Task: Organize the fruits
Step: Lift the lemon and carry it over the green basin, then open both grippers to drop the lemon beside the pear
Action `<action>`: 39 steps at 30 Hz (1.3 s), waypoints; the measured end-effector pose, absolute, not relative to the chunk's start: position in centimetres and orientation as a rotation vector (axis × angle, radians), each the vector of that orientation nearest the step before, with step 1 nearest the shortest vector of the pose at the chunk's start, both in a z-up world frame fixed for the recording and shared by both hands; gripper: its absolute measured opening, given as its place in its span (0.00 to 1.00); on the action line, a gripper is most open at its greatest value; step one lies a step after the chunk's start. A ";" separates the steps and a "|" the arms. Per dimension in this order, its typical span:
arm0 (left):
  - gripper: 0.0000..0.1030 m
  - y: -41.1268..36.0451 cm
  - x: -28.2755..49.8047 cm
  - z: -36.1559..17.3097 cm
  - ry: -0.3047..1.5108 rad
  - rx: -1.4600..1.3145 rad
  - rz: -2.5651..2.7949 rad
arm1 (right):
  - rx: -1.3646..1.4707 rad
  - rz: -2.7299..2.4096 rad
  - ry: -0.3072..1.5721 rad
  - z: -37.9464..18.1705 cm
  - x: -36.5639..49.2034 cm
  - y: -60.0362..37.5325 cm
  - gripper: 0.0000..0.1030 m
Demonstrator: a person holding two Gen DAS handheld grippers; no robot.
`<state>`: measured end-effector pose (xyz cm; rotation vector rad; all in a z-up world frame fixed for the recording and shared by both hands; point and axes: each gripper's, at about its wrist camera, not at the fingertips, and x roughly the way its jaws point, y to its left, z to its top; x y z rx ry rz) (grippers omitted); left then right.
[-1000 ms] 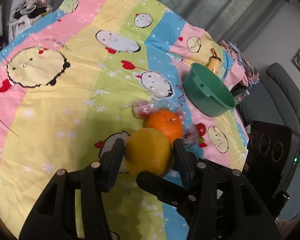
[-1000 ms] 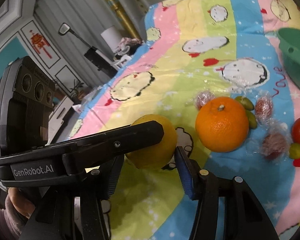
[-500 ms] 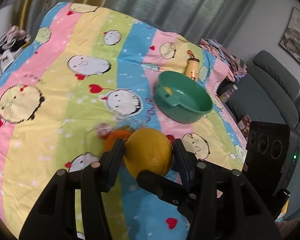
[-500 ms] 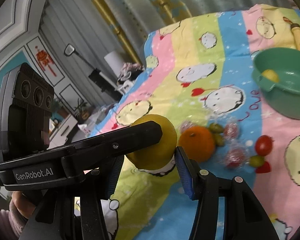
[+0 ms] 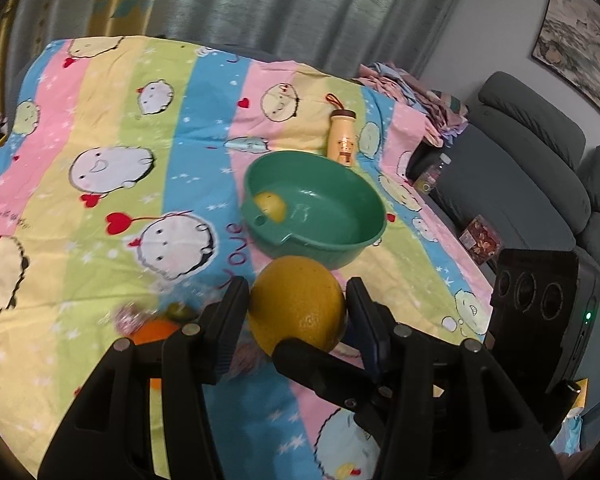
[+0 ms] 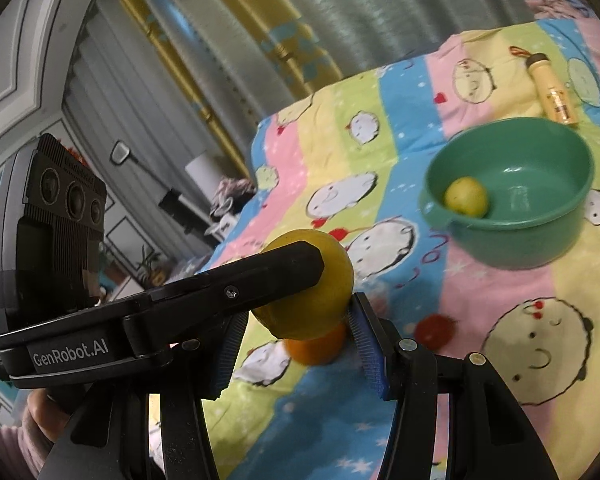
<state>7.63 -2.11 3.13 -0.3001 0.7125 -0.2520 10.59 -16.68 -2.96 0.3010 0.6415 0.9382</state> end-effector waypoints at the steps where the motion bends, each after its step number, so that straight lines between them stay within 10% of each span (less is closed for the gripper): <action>1: 0.48 -2.4 8.3 3.1 0.714 -0.298 -0.262 | 0.306 0.930 0.637 -2.9 10.9 -16.9 0.53; 39: 0.60 -6.3 23.3 -1.2 0.868 -0.476 -0.397 | 0.277 0.692 0.640 -4.1 22.3 -21.6 0.57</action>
